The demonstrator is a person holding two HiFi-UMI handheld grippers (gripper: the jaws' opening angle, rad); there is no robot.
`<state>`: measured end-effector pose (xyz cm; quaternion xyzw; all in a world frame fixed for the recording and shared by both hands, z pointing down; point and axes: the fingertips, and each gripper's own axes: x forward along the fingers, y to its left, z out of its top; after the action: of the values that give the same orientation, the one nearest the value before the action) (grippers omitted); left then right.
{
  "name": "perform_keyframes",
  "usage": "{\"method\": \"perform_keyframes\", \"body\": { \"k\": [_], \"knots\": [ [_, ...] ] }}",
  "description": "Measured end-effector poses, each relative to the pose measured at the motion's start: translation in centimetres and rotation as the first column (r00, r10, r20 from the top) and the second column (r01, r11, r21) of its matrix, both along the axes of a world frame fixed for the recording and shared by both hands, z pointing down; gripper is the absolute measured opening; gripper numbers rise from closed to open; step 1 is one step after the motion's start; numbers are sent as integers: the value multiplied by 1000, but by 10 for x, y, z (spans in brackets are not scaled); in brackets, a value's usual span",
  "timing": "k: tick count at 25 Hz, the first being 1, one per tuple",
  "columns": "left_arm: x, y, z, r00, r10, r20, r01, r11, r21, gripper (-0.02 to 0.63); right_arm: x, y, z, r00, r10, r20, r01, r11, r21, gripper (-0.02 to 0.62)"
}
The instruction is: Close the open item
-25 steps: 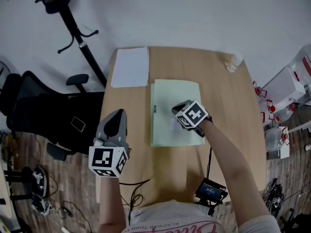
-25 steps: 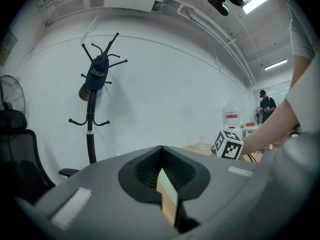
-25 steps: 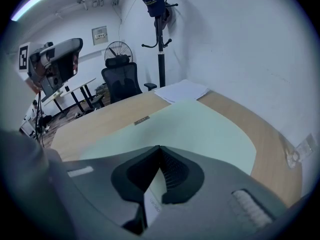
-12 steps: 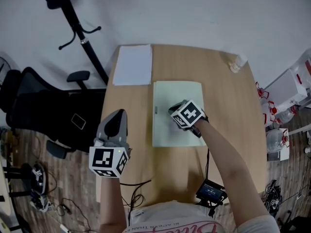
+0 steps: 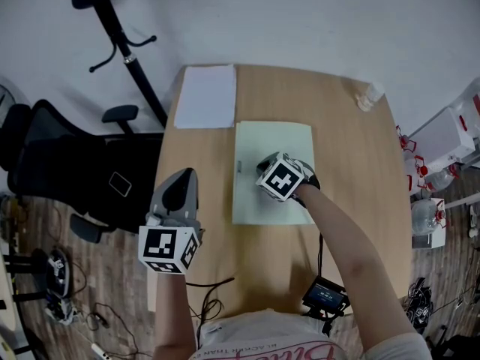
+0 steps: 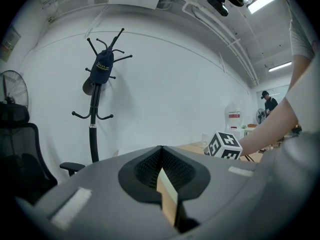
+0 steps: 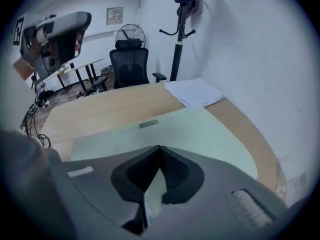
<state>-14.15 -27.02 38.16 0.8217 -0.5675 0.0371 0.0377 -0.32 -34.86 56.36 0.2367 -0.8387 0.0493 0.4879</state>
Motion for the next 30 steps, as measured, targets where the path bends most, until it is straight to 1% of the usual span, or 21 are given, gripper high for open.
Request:
{"method": "perform_keyframes", "body": {
  "k": [3,6,12,19,27,30],
  "knots": [
    [0,0,1,1000,-1,-2,1,1000,-1,14,-1,2,3,998,-37,-53,38,999,28,2],
    [0,1,1,1000,-2,-4,2,1000,0,14,-2,3,7,994,-52,-94,57,997,47,2],
    [-1,2,1,1000,-3,-5,3,1000,-3,14,-2,3,12,992,-27,-125,38,996,85,0],
    [-1,8,-3,1000,-2,2,2,1000,4,14,-3,2,16,983,-24,-183,41,995,90,-2],
    [-1,18,-13,1000,-5,12,5,1000,26,14,-1,-1,13,988,39,-146,-22,993,116,-2],
    [0,21,-19,1000,-3,18,3,999,37,14,-1,-3,8,992,84,-92,-74,991,116,0]
  ]
}}
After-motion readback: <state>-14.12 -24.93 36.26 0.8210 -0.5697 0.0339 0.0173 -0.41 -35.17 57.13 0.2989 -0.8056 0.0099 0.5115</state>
